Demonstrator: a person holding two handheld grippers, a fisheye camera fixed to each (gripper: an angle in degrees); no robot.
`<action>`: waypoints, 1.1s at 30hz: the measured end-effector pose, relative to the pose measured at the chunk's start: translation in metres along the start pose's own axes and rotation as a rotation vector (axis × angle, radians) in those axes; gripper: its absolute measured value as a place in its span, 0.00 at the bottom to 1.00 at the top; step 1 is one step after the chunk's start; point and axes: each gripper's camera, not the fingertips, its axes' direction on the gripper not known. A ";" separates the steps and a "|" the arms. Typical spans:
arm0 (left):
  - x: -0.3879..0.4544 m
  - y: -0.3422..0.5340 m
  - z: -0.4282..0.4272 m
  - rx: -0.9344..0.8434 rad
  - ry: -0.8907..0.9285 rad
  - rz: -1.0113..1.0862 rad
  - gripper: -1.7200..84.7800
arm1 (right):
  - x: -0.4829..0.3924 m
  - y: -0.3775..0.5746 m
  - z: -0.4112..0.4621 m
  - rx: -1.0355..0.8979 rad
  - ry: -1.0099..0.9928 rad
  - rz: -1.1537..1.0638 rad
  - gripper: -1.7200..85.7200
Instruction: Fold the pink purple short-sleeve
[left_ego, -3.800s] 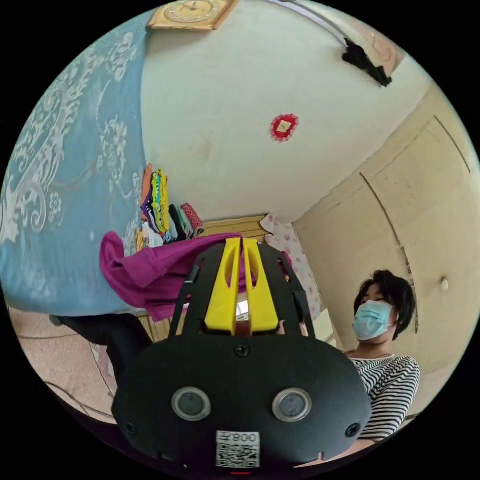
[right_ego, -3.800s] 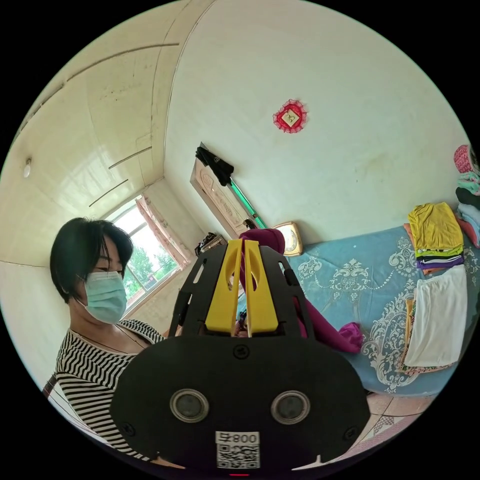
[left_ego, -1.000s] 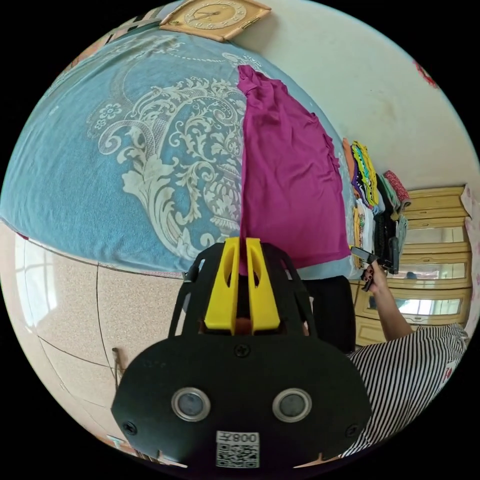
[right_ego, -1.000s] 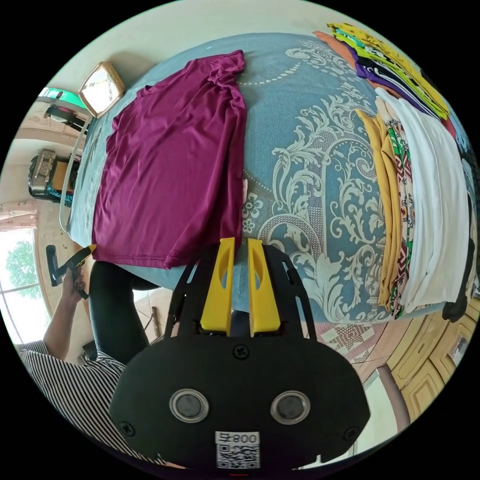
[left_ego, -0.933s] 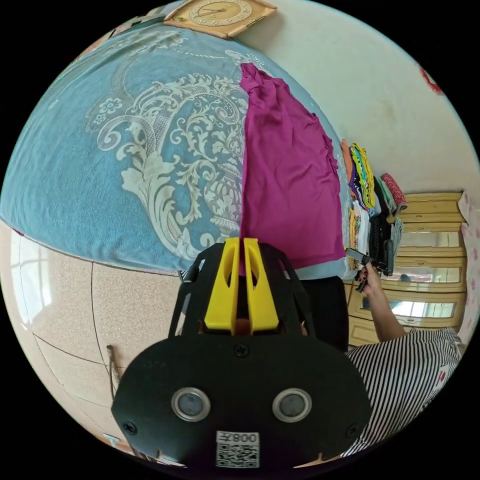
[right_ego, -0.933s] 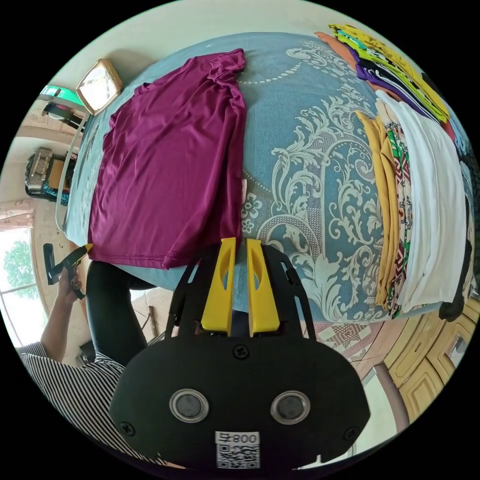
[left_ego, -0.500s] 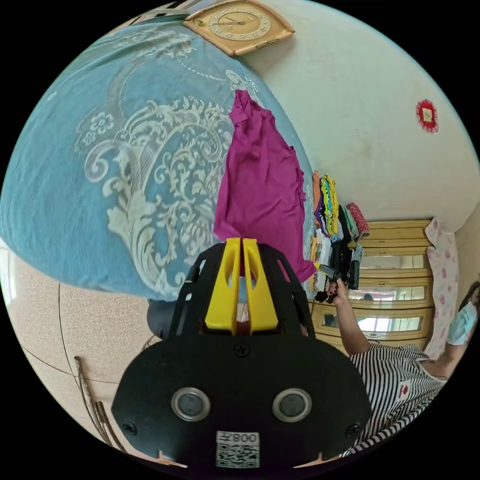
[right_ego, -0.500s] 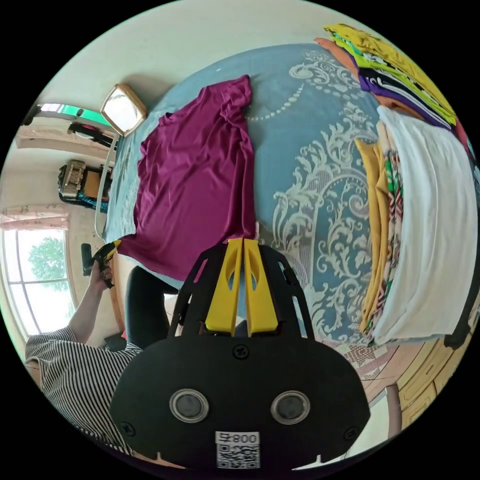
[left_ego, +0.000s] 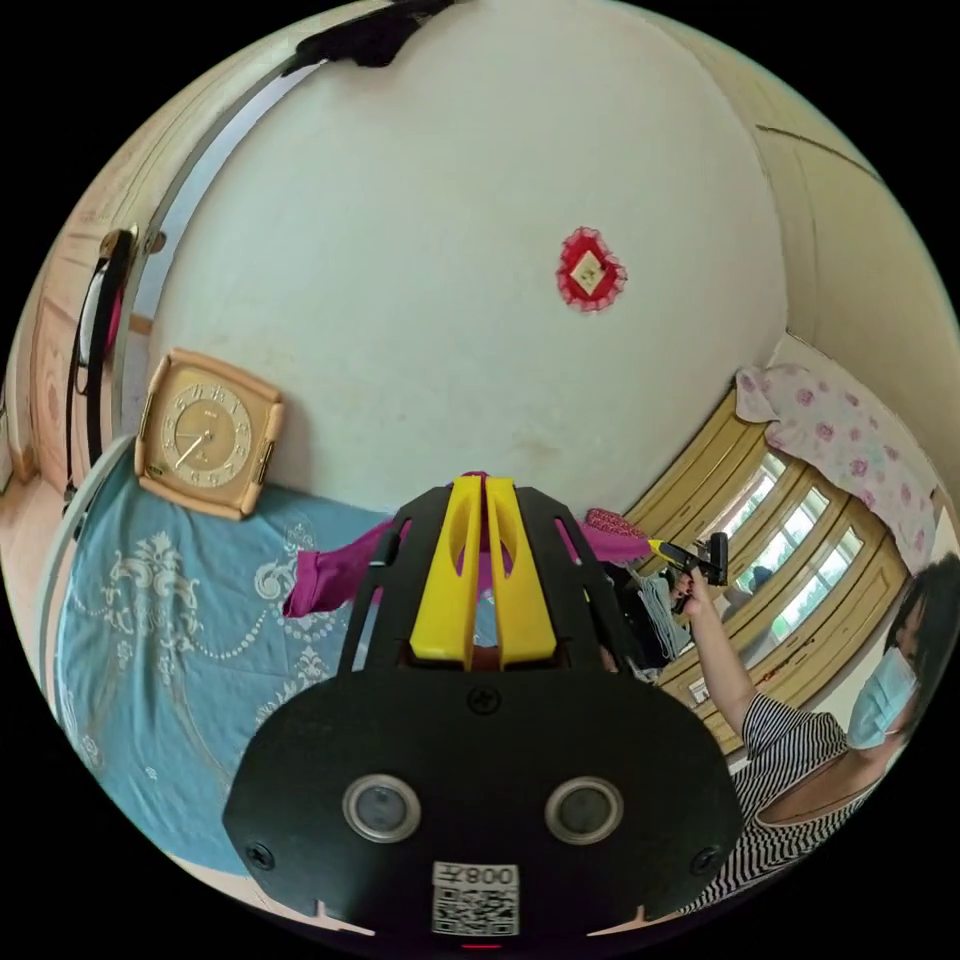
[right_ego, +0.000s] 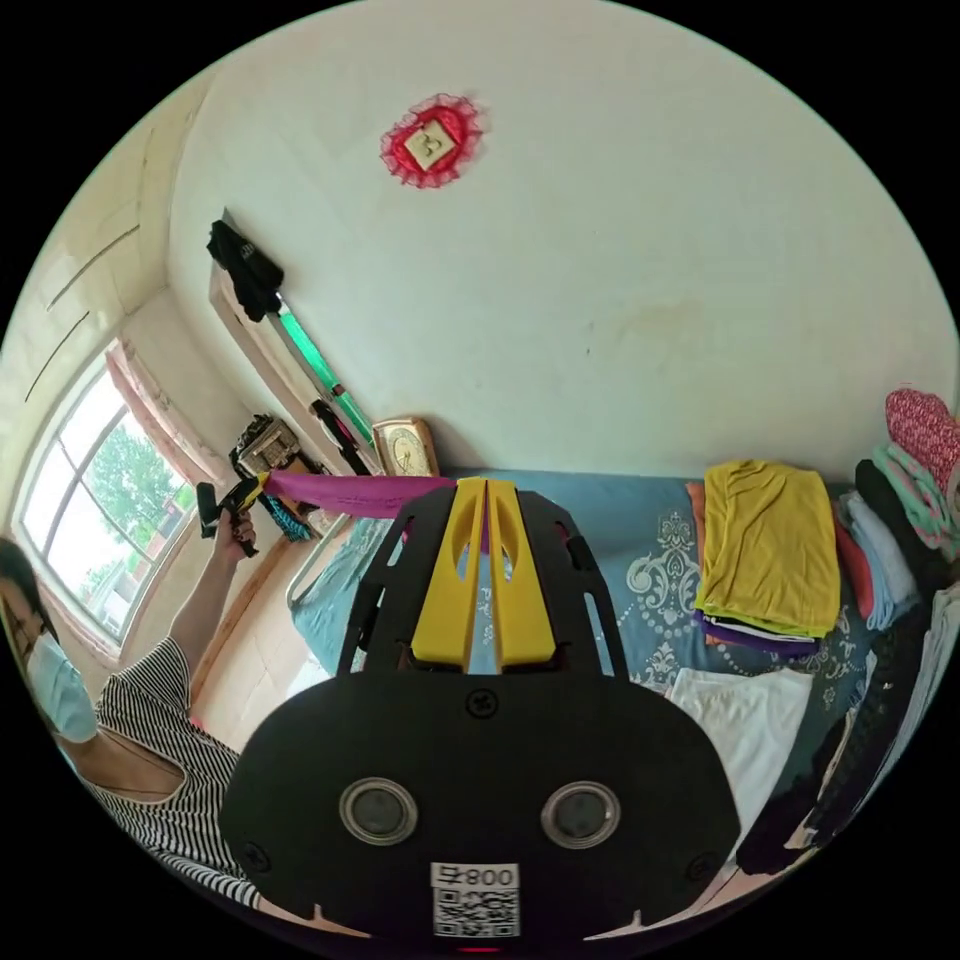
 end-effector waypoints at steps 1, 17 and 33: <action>0.011 0.009 -0.015 0.007 0.012 0.021 0.03 | -0.005 0.015 -0.012 0.011 -0.014 -0.010 0.02; -0.069 0.421 -0.022 -0.574 -0.217 -0.488 0.02 | 0.055 0.377 0.063 -0.501 -0.043 0.485 0.02; -0.064 0.501 0.020 -0.573 -0.159 -0.610 0.03 | -0.005 0.401 0.156 -0.629 0.125 0.350 0.08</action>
